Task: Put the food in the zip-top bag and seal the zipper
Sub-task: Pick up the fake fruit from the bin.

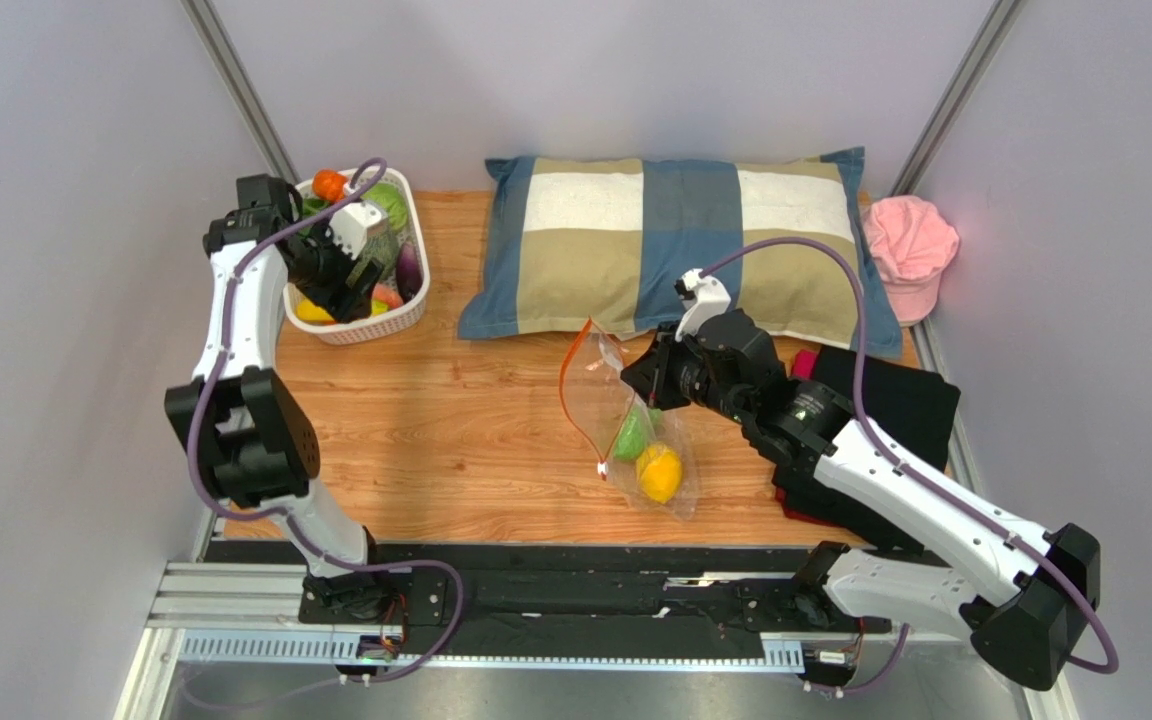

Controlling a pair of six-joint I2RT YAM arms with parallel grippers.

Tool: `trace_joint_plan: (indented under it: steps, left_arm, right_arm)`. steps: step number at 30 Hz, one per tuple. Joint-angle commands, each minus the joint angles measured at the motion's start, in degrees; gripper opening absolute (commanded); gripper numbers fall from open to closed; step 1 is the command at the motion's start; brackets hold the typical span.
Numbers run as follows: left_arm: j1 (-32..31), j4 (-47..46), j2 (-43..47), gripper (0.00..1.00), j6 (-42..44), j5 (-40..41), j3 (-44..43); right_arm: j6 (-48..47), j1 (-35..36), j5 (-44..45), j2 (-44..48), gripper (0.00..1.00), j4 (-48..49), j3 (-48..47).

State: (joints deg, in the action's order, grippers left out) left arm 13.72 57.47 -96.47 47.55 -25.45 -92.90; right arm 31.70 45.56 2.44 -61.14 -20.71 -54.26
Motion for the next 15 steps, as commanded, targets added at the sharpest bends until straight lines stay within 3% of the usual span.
trace_joint_plan:
  steps: [1, 8, 15]
  left_arm:
    - [2.8, 3.3, -6.2, 0.81, 16.2, -1.1, -7.8]
    - [2.9, 2.6, -13.0, 0.76, 27.8, 0.7, -10.4]
    - [2.8, 6.2, -18.0, 0.75, 33.6, 3.9, -12.0]
  right_arm:
    - [-0.7, 0.0, -0.6, -0.4, 0.00, 1.2, -0.5]
    - [-1.9, -0.3, -0.9, -1.5, 0.00, 0.8, -1.4]
    - [-2.8, -0.5, -0.9, -2.9, 0.00, 0.6, -2.3]
